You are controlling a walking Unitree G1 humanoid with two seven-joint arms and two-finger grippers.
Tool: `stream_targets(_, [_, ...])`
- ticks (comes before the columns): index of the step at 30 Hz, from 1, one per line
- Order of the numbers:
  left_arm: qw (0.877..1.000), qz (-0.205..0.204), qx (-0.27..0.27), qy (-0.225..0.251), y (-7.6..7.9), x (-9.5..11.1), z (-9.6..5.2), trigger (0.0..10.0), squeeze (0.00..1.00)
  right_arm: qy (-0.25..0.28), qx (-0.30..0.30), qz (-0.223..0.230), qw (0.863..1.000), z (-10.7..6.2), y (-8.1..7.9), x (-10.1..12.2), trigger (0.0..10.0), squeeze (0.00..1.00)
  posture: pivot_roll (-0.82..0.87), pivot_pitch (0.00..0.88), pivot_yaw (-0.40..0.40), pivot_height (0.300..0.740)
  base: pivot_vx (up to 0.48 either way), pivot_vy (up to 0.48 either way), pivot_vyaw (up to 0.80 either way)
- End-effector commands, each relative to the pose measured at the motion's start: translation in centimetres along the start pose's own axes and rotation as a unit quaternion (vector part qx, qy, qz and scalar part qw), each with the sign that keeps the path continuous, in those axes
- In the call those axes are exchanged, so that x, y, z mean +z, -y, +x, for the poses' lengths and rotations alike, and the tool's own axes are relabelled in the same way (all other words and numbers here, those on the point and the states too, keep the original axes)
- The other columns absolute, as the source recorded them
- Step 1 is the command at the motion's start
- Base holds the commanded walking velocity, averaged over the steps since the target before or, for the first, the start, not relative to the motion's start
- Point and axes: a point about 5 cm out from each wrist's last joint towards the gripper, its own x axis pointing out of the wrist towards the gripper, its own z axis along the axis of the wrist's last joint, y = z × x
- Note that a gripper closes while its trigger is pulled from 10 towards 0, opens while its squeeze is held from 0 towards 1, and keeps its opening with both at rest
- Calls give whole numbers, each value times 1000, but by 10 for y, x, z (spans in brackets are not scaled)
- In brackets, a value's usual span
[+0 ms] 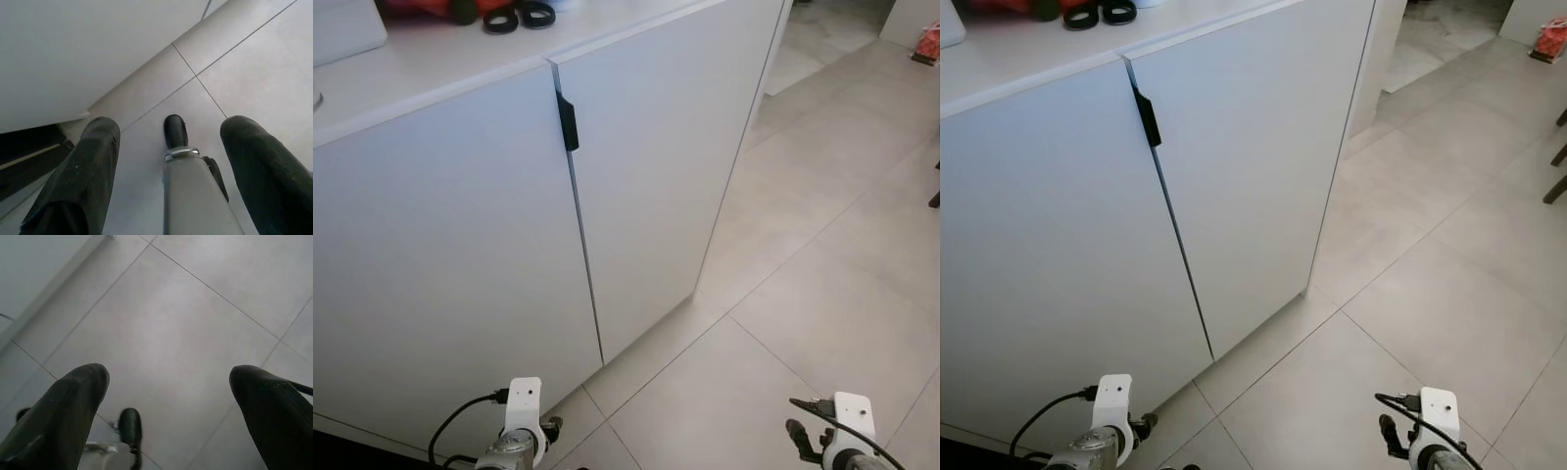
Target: Restocking fridge
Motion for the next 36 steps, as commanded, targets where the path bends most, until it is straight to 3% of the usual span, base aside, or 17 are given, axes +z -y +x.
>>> stream_targets(1, [1000,20,-2,-14,-5,-5,0,10000,0,-7,-2,16,1000,1,-4,-4,10000,0,-155,25,85,740,0,0,0])
stream_targets(21, [999,22,-15,-23,1,-8,-1,10000,0,-9,-13,24,1000,-1,2,-6,10000,0,-180,0,35,740,0,0,0])
stream_targets(26, [1000,8,-17,-25,9,-13,-1,10000,0,-15,-8,-3,1000,-4,10,-6,10000,0,-160,0,-12,740,0,0,0])
stream_targets(36, [999,13,-15,-34,11,-17,-2,10000,0,-8,3,-19,1000,-5,11,-5,10000,0,-160,0,0,740,0,0,164])
